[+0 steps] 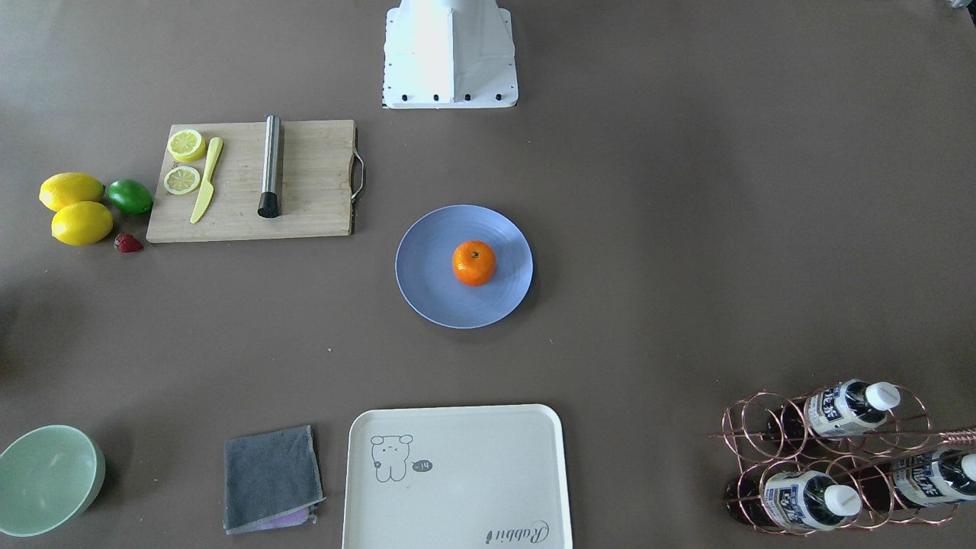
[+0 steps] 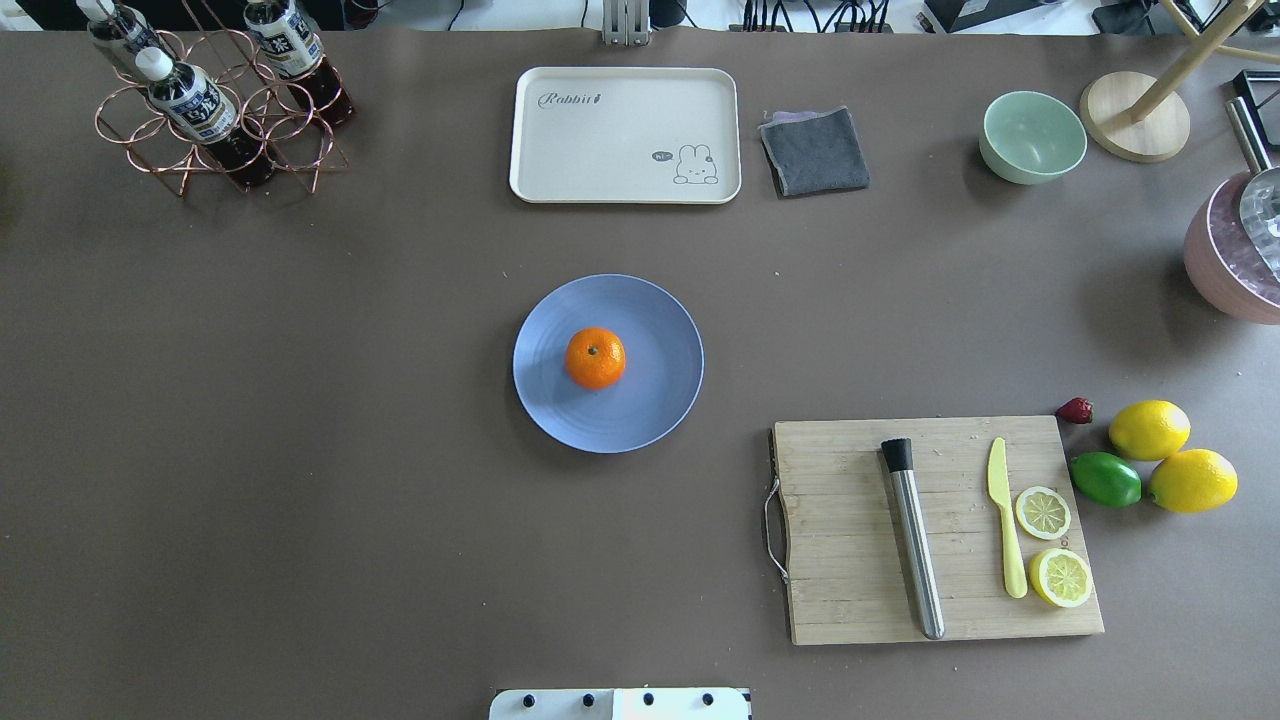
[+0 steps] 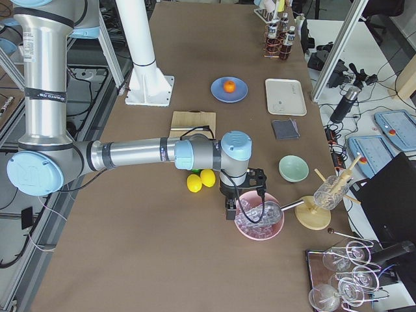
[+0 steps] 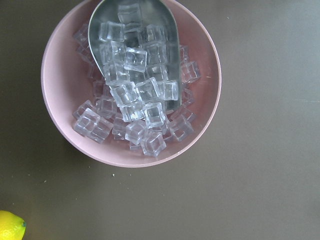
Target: Pick orange to plate
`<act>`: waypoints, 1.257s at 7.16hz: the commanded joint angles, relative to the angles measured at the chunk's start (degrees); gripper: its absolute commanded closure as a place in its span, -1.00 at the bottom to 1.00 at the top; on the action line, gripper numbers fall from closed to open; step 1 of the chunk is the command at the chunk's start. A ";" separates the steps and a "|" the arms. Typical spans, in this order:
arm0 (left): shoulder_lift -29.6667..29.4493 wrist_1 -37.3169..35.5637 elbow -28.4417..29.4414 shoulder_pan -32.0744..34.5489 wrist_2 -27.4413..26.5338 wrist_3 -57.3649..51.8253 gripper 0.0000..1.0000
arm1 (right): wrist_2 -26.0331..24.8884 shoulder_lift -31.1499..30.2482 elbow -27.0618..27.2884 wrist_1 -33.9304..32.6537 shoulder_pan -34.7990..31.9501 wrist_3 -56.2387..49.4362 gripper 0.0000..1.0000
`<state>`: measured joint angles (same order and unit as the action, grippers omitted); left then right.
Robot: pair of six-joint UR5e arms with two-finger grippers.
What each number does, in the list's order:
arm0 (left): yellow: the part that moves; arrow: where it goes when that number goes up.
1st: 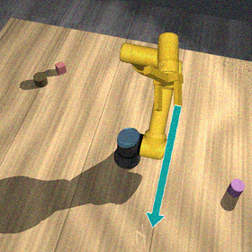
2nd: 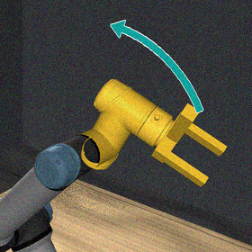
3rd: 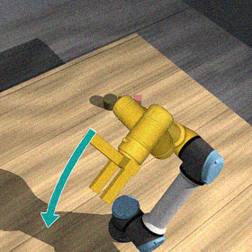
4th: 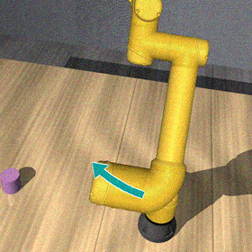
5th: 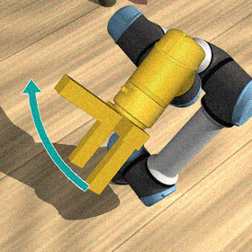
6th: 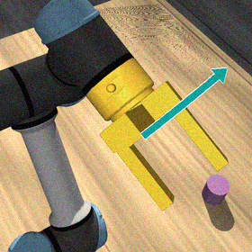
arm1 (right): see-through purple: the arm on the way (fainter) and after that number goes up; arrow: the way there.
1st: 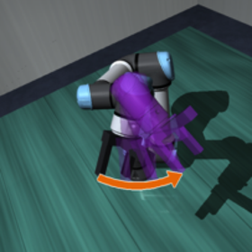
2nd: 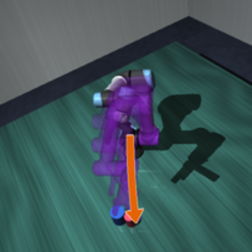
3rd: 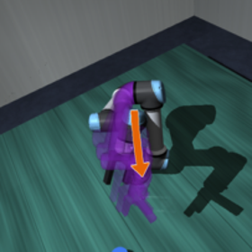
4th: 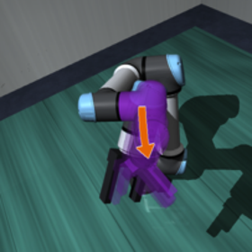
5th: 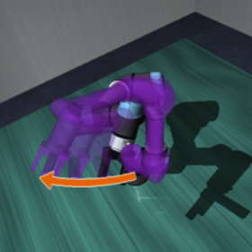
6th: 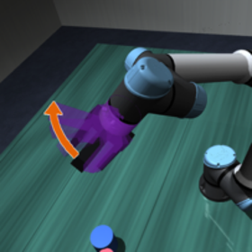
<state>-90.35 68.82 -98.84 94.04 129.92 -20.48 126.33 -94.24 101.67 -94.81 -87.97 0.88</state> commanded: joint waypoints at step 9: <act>-0.09 0.35 -0.12 -0.09 -0.11 0.44 -0.96 | -0.03 -2.17 -1.21 -0.11 -0.27 -0.26 -1.00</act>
<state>-90.58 69.16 -99.00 94.02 129.81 -20.01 126.30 -96.35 100.65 -94.91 -88.24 0.61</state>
